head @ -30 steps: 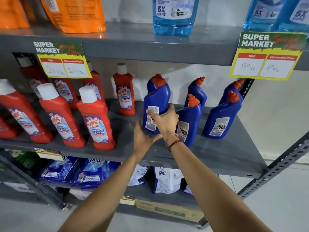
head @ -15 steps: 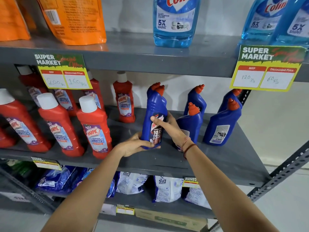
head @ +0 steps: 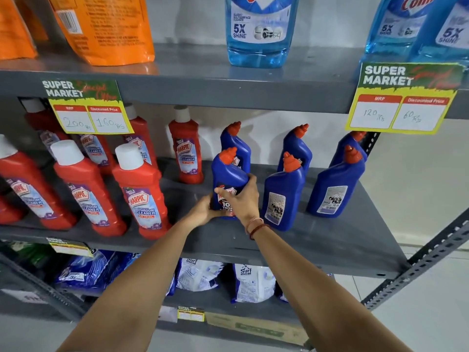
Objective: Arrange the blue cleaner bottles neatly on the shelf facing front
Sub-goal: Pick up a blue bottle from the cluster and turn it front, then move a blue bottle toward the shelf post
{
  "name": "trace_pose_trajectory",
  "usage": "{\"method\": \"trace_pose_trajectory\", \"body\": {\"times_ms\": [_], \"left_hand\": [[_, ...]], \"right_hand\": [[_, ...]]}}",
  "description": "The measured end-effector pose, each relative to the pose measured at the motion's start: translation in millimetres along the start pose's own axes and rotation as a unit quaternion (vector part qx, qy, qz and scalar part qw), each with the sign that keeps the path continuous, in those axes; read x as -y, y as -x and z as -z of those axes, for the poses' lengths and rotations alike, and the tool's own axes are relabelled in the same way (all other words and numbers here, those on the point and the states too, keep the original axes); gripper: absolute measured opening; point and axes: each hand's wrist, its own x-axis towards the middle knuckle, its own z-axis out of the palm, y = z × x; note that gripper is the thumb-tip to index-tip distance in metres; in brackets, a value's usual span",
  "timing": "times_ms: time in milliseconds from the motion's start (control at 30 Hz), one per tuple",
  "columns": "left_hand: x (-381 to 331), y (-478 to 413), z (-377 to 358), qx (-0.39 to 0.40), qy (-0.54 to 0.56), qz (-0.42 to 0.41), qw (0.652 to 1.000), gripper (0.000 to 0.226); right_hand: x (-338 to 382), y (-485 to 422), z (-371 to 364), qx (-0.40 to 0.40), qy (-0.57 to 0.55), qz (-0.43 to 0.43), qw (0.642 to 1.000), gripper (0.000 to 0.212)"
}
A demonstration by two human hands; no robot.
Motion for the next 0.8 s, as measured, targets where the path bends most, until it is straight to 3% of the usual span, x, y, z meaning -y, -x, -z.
{"method": "trace_pose_trajectory", "body": {"times_ms": [200, 267, 333, 400, 433, 533, 633, 700, 800], "left_hand": [[-2, -1, 2, 0.005, -0.038, 0.028, 0.999, 0.062], [0, 7, -5, -0.081, -0.046, 0.034, 0.995, 0.065], [5, 21, -19, -0.234, -0.053, 0.004, 0.971, 0.064], [9, 36, -40, -0.360, -0.038, -0.048, 0.931, 0.050], [8, 43, -52, -0.382, -0.034, -0.075, 0.920, 0.040], [-3, 49, -81, -0.302, -0.052, -0.137, 0.942, 0.026], [-21, 40, -114, -0.221, -0.083, -0.145, 0.961, 0.047], [-29, 34, -131, -0.199, -0.081, -0.104, 0.971, 0.062], [-36, 30, -152, -0.162, -0.017, -0.081, 0.983, 0.072]], "right_hand": [[-1, 9, 9, 0.000, 0.034, 0.008, 0.999, 0.074], [-2, 19, 18, -0.027, 0.048, 0.048, 0.997, 0.062], [-2, 33, 30, -0.085, 0.073, 0.107, 0.988, 0.047], [-3, 43, 46, -0.177, 0.105, 0.161, 0.965, 0.039], [-3, 44, 55, -0.223, 0.114, 0.175, 0.952, 0.039], [-4, 38, 81, -0.292, 0.090, 0.159, 0.939, 0.056], [-12, 25, 104, -0.201, 0.035, 0.082, 0.975, 0.077], [-17, 21, 112, -0.099, 0.008, 0.025, 0.995, 0.066], [-22, 18, 114, -0.087, 0.099, 0.018, 0.991, 0.044]]}}
